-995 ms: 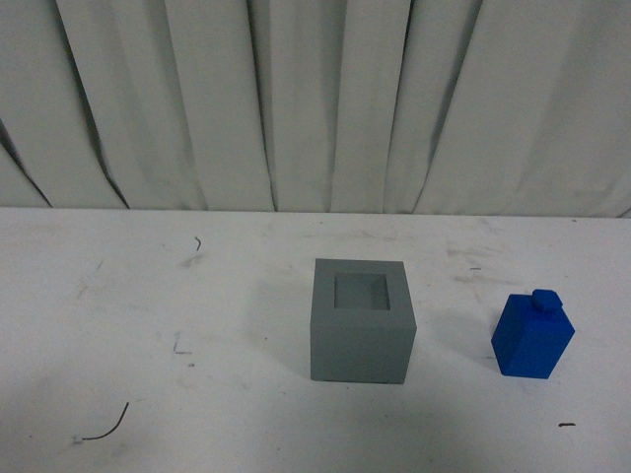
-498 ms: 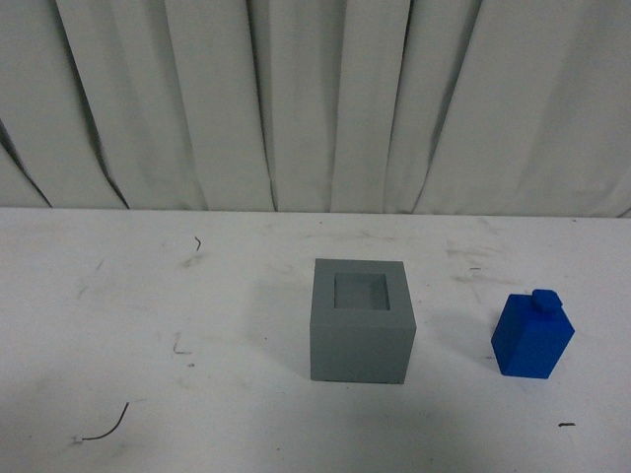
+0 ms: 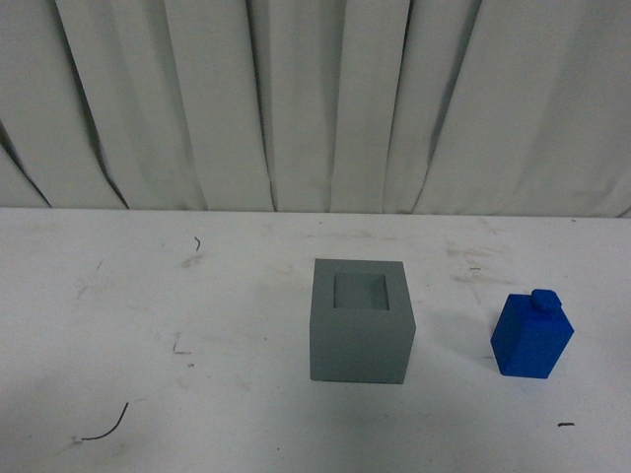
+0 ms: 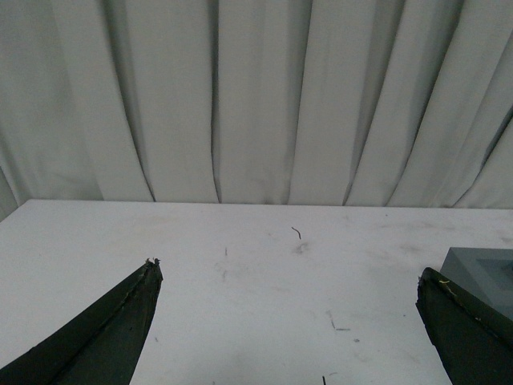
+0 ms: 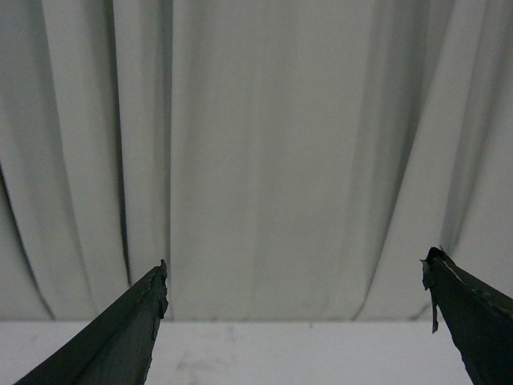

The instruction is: Insert blue part into gray base

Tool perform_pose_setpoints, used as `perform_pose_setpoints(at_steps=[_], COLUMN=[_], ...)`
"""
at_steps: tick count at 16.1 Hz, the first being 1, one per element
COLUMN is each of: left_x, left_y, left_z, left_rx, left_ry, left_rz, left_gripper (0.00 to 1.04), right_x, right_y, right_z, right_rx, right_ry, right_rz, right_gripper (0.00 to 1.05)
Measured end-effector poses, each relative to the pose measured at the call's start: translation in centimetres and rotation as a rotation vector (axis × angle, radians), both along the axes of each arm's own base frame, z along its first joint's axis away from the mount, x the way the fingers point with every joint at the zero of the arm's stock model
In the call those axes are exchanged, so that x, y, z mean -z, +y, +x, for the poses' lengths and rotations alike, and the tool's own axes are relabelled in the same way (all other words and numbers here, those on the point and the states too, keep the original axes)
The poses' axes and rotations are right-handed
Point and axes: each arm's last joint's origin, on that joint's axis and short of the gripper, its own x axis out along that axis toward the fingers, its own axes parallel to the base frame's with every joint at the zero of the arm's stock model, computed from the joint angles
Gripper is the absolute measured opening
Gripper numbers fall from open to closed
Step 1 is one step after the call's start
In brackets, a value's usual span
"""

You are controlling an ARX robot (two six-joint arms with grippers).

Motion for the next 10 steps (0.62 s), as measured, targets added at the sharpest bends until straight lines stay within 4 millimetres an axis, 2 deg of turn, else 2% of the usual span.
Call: perform_pose_setpoints(at_steps=[2,3,4,5,6,8,10], left_x=[0.0,0.0,0.0,0.0,0.0,0.0,0.0], left_y=[0.0,0.0,0.0,0.0,0.0,0.0,0.0], left_z=[0.0,0.0,0.0,0.0,0.0,0.0,0.0], left_rx=[0.0,0.0,0.0,0.0,0.0,0.0,0.0], left_ry=[0.0,0.0,0.0,0.0,0.0,0.0,0.0], left_rz=[0.0,0.0,0.0,0.0,0.0,0.0,0.0], left_gripper=[0.98,0.98,0.98,0.98,0.98,0.98,0.98], right_x=[-0.6,-1.3,-1.7,0.5,0.1,0.0,1.1], right_y=[-0.4,-0.9,-1.8,-2.7,-0.8,0.0,0.4], right_z=[1.3,3.1,6.7,15.9,20.2,21.5,22.1], right_rx=[0.003,0.0,0.01,-0.08,-0.273,-0.406,-0.539], right_ry=[-0.016,-0.021,0.016,0.266,0.383,0.498,0.622], right_rz=[-0.009,-0.024,-0.04,-0.184,-0.464,-0.691,-0.824], right_gripper=[0.98,0.98,0.98,0.98,0.98,0.98,0.98])
